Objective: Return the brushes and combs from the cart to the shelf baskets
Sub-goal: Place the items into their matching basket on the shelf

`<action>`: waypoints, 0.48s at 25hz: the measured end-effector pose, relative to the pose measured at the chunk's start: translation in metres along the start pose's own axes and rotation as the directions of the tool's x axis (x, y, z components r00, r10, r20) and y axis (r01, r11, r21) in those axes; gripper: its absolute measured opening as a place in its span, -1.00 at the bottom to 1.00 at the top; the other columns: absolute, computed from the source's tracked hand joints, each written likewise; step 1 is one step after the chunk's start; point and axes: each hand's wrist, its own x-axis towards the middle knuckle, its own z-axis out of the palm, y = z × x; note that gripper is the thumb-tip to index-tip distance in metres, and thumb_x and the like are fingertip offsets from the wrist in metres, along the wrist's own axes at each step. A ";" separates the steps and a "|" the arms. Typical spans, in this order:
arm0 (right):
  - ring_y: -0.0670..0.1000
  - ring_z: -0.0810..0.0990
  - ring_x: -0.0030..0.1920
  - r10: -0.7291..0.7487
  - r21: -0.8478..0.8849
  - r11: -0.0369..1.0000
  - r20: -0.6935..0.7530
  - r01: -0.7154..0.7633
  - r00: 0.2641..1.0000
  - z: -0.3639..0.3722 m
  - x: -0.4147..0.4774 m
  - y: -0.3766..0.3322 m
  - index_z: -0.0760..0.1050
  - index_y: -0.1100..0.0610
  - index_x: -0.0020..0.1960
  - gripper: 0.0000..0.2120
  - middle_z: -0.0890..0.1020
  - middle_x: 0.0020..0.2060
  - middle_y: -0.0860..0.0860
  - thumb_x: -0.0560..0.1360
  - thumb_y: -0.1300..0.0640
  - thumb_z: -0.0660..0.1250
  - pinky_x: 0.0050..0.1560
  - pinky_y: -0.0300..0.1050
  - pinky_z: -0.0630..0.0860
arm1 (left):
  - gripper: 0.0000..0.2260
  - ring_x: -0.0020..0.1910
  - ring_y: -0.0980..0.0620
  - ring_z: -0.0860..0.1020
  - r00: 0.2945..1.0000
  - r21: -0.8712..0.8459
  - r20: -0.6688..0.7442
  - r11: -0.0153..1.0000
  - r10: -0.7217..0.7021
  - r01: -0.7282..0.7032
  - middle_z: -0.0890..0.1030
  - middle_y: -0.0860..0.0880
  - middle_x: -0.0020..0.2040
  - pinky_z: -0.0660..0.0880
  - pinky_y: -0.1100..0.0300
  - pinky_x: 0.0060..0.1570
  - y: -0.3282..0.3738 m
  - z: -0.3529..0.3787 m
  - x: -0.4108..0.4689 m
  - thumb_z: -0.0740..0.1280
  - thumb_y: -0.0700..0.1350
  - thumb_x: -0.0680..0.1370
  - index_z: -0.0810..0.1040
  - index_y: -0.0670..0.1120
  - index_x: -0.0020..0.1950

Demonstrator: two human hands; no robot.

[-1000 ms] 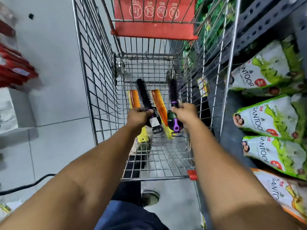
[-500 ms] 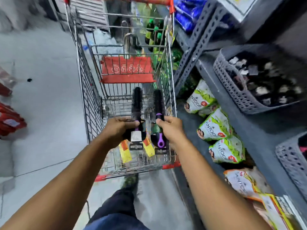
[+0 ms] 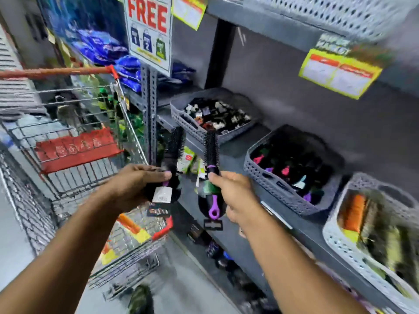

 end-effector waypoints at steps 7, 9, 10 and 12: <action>0.09 0.61 -0.15 -0.066 0.092 0.992 -0.244 0.091 0.967 -0.102 -0.022 -0.025 0.66 0.20 -0.23 -0.88 0.68 -0.18 0.15 0.46 0.26 0.39 0.03 0.04 0.53 | -0.52 -0.02 -0.27 0.54 0.976 0.144 0.209 0.989 -0.055 0.025 0.55 -0.42 0.03 0.47 -0.11 0.11 0.036 0.098 0.041 0.52 -0.22 0.26 0.48 -0.49 0.01; 0.02 0.63 -0.19 -0.088 0.076 0.990 -0.309 0.117 0.947 -0.116 -0.026 -0.033 0.65 0.21 -0.22 -0.89 0.69 -0.24 0.09 0.46 0.27 0.39 -0.01 -0.07 0.54 | -0.58 -0.16 -0.16 0.62 0.963 0.170 0.261 0.985 -0.061 0.016 0.63 -0.34 -0.07 0.57 0.03 -0.06 0.042 0.121 0.056 0.51 -0.22 0.27 0.54 -0.45 0.00; -0.08 0.63 -0.26 -0.100 0.070 0.989 -0.353 0.132 0.930 -0.125 -0.027 -0.037 0.64 0.21 -0.23 -0.88 0.70 -0.31 0.02 0.47 0.29 0.39 -0.09 -0.20 0.55 | -0.62 -0.26 -0.12 0.63 0.954 0.170 0.292 0.985 -0.073 0.023 0.65 -0.30 -0.16 0.60 0.09 -0.18 0.044 0.135 0.064 0.51 -0.22 0.25 0.56 -0.42 -0.04; -0.26 0.58 -0.41 -0.132 0.034 0.985 -0.466 0.167 0.875 -0.148 -0.026 -0.051 0.57 0.12 -0.27 -0.82 0.65 -0.45 -0.13 0.47 0.31 0.38 -0.31 -0.46 0.47 | -0.69 -0.38 -0.09 0.61 0.933 0.188 0.348 0.982 -0.090 0.025 0.62 -0.26 -0.25 0.59 0.14 -0.30 0.052 0.170 0.086 0.50 -0.23 0.24 0.57 -0.36 -0.11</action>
